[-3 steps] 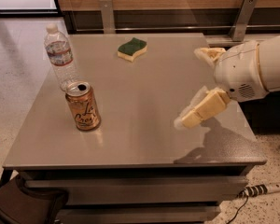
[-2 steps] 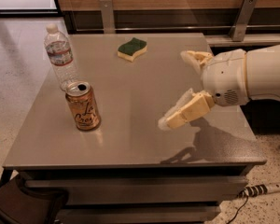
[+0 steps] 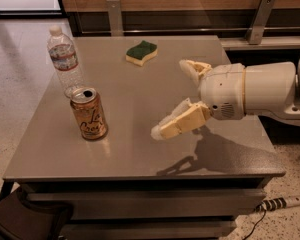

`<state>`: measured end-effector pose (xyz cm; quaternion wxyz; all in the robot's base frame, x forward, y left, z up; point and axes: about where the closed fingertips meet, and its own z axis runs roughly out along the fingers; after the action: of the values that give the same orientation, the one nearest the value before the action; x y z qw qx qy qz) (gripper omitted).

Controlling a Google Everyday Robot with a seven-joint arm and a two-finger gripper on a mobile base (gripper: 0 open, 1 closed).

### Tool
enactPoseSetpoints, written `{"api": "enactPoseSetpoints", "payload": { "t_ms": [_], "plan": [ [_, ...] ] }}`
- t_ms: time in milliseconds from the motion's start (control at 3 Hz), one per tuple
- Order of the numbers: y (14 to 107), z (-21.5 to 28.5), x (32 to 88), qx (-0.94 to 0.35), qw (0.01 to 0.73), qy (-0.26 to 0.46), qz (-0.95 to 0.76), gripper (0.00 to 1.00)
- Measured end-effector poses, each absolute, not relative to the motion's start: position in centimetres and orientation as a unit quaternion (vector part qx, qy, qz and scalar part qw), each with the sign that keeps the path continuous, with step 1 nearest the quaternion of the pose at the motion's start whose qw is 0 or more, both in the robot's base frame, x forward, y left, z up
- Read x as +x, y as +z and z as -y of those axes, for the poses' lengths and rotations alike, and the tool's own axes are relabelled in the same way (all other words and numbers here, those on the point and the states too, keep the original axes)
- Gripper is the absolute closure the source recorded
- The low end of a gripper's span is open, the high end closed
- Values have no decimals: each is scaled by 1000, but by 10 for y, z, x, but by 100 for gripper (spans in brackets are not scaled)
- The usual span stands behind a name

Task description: Move orange can near sponge

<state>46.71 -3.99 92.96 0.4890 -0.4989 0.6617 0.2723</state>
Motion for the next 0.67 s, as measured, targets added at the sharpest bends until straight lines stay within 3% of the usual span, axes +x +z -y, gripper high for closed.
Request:
{"api": "enactPoseSetpoints", "payload": {
  "t_ms": [667],
  "plan": [
    [911,2,471,-503,496,315,-634,0]
  ]
}}
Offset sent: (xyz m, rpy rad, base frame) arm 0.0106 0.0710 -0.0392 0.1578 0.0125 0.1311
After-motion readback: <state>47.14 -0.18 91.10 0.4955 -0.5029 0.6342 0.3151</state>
